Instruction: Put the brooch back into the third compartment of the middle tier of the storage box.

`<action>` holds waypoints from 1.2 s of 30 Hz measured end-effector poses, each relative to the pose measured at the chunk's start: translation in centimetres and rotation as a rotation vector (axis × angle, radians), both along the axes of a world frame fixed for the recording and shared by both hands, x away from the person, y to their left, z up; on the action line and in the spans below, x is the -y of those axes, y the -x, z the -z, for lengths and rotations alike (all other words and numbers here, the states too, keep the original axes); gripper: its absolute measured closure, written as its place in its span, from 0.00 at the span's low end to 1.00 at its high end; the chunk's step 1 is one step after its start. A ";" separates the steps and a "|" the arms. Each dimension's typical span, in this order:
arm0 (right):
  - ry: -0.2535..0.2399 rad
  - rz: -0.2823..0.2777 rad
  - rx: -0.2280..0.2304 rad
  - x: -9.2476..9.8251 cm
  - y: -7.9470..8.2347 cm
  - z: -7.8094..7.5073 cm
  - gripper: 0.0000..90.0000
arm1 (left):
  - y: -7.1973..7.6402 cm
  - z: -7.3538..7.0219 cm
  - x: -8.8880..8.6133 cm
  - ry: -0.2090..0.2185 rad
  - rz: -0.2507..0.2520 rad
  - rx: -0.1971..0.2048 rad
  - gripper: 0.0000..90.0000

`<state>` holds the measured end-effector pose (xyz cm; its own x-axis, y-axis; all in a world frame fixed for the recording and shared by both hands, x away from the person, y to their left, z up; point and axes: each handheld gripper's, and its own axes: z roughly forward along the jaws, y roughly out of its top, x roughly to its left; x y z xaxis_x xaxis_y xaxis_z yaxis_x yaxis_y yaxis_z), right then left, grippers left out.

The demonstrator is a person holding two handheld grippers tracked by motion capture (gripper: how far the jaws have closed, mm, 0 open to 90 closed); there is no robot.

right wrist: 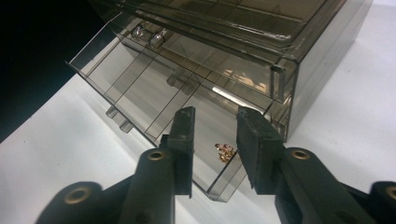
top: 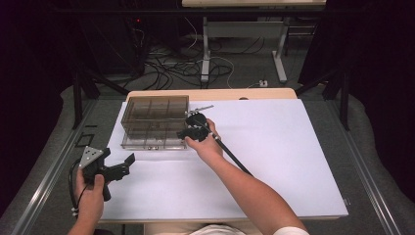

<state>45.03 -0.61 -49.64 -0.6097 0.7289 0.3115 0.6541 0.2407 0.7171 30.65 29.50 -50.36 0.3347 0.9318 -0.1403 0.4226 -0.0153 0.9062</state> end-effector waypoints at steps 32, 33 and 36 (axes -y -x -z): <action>0.046 -0.067 0.131 3.2 2.4 -1.8 0.35 | 0.0 0.0 0.1 0.001 0.002 0.001 0.03; 0.042 -0.060 0.133 3.5 2.5 -1.8 0.34 | 0.0 0.0 0.1 0.001 0.002 0.001 0.03; 0.033 -0.058 0.154 4.3 3.0 -2.2 0.33 | 0.0 0.0 0.1 -0.002 0.004 0.000 0.03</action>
<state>42.05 -4.91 -47.47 -0.6901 0.6990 0.1876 0.5210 0.2999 0.7992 30.68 29.39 -50.41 0.3382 0.9308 -0.1385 0.4230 -0.0188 0.9060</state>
